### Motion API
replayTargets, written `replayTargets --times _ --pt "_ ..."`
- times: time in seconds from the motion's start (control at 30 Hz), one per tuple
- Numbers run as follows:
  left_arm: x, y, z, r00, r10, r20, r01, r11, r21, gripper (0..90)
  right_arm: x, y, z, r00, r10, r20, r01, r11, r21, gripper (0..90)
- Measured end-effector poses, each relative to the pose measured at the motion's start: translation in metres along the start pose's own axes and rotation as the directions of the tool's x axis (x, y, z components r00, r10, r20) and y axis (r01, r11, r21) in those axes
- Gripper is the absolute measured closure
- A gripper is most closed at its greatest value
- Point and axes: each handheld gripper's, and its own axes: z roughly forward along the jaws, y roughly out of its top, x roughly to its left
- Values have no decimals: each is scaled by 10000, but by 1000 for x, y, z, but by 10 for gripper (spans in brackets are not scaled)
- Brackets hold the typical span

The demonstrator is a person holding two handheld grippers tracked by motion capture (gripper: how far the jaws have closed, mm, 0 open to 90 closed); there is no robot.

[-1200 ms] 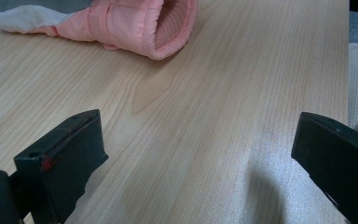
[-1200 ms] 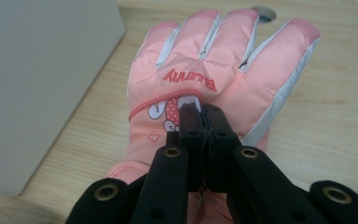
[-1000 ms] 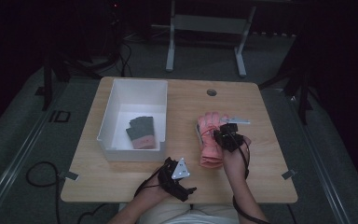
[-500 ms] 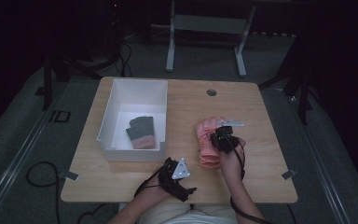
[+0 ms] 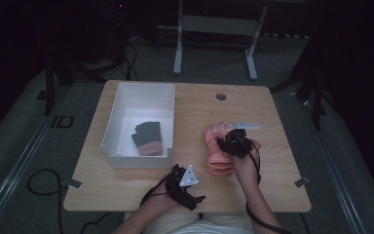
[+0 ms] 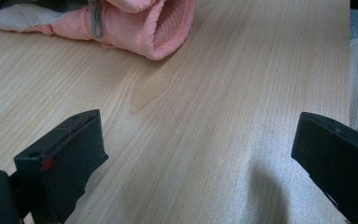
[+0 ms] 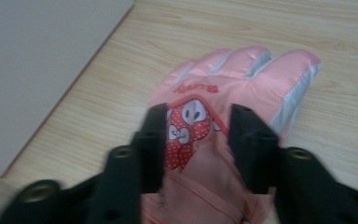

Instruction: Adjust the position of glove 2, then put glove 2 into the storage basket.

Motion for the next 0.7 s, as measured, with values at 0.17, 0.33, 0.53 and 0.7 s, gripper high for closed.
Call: replayTargets --times 0.17,0.33,0.53,0.7 --pt "0 0 0 10000 -30 16 30 10000 -14 21 -10 2 -12 9994 77 -330 -93 9989 -458 336" --pt "0 0 1 10000 -61 -5 61 10000 1 21 -23 5 -26 9950 244 -966 -328 9957 -864 217" --pt "0 0 -1 9999 -145 34 145 9998 -104 21 -37 5 -41 9929 -170 -1179 -6 9890 -1480 149" --pt "-1 4 -3 9999 -86 89 88 9998 -185 21 -47 1 -52 9837 -960 -1519 673 9806 -1842 143"
